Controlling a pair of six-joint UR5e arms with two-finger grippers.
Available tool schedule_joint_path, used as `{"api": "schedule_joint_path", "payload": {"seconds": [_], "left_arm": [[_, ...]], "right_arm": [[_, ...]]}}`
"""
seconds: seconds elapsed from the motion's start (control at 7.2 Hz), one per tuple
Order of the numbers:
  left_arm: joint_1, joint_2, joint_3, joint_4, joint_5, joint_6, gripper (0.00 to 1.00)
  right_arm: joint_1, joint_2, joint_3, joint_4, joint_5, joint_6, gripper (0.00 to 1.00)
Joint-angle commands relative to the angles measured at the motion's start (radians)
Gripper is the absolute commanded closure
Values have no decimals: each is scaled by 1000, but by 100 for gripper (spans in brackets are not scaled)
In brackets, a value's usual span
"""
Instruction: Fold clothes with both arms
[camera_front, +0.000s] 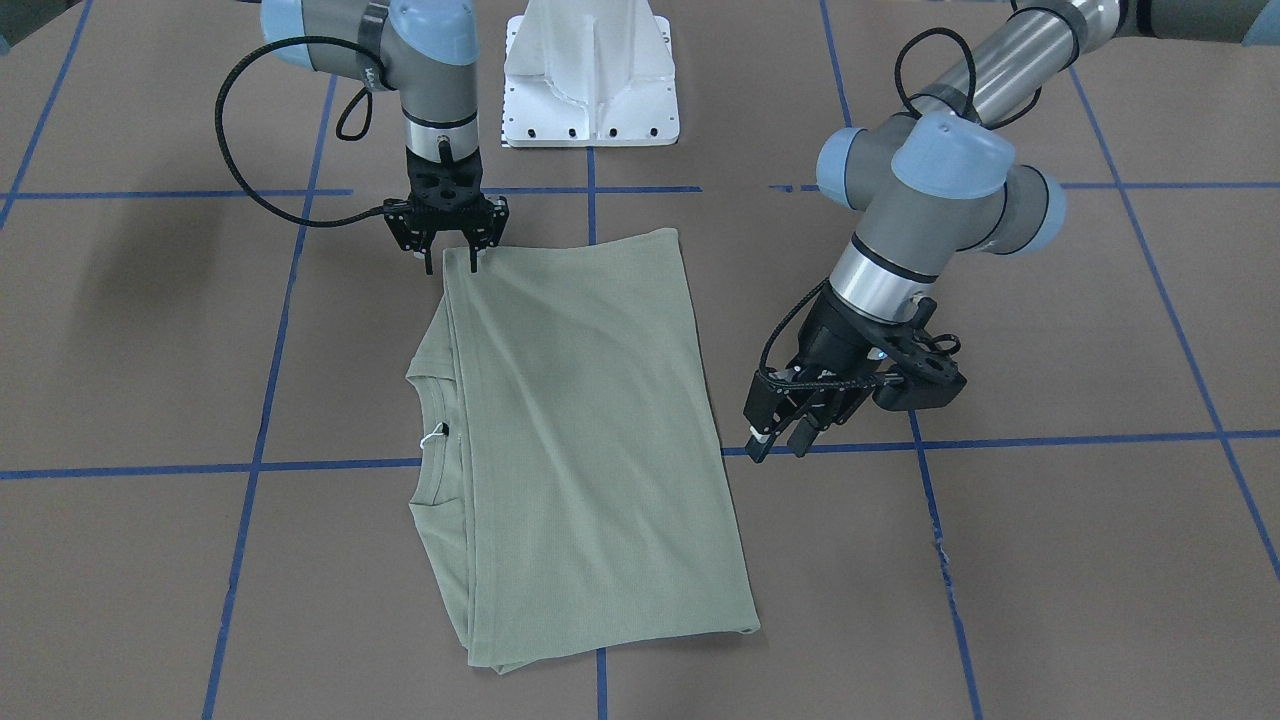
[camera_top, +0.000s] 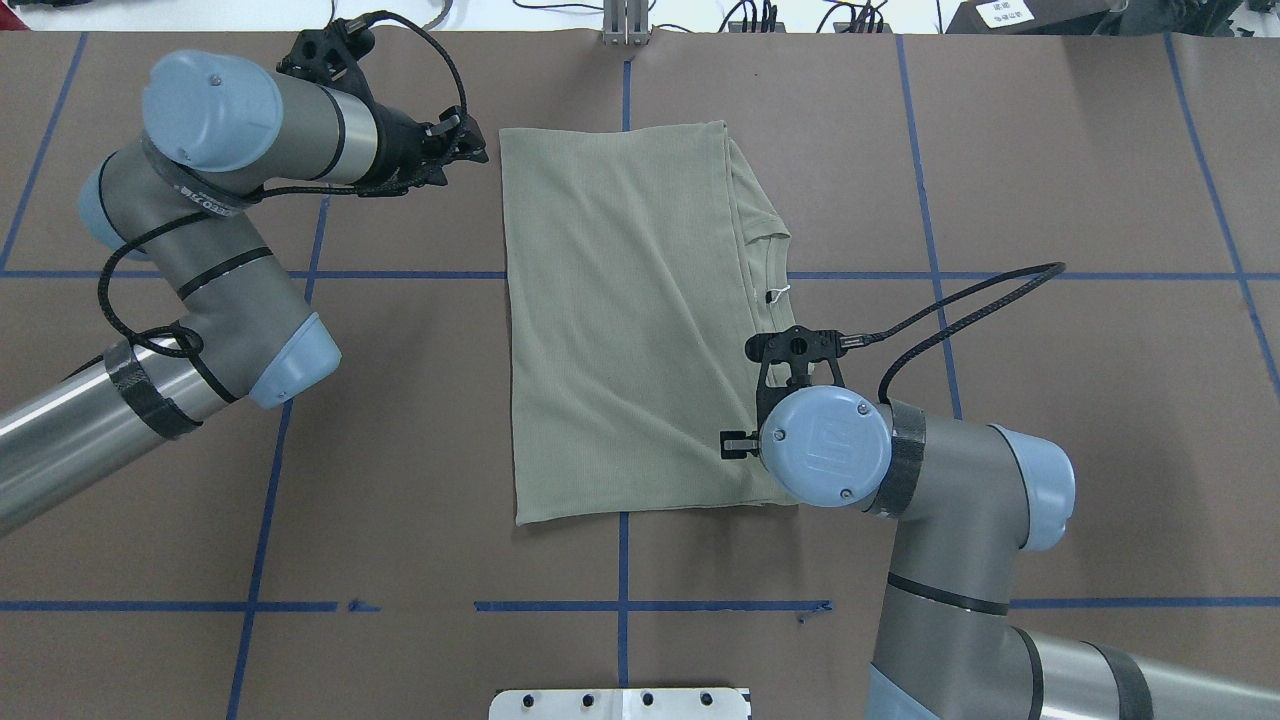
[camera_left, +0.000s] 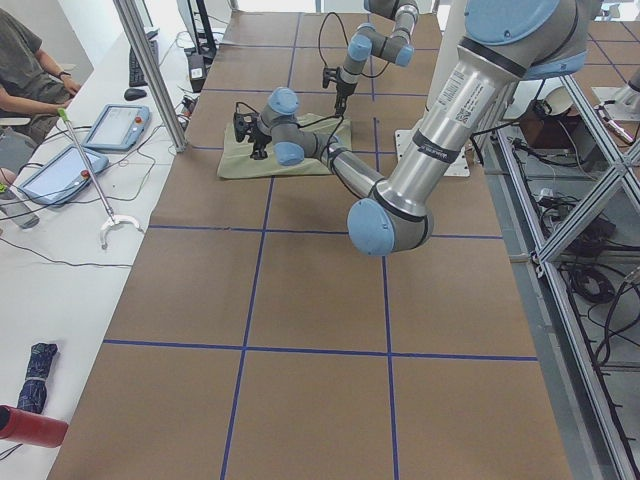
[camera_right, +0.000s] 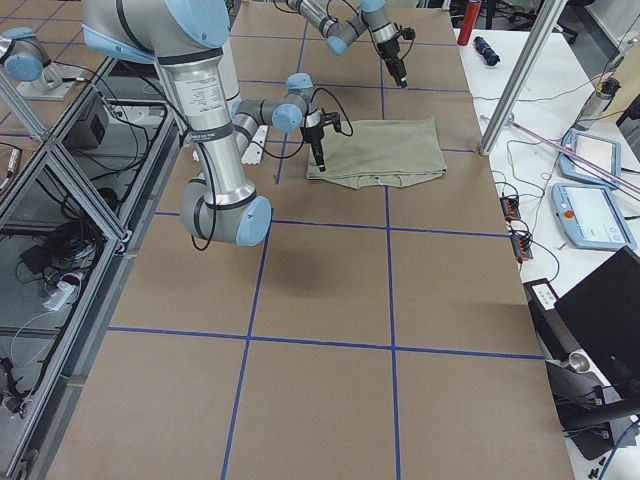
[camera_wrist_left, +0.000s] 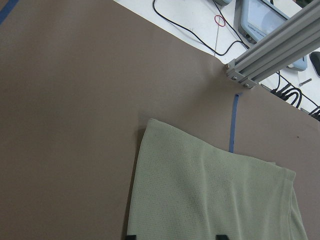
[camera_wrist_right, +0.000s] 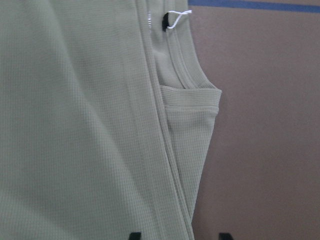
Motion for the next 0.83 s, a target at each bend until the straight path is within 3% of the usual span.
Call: {"api": "schedule_joint_path", "payload": {"seconds": [0.0,0.28,0.69], "left_arm": [[0,1,-1,0,-1,1,39],[0,1,-1,0,-1,1,39],[2,1,-1,0,-1,0,39]], "right_arm": [[-15,-14,-29,119,0,392,38],[-26,-18,-96,221,0,596,36],[-21,-34,-83,192,28,601,34]]}}
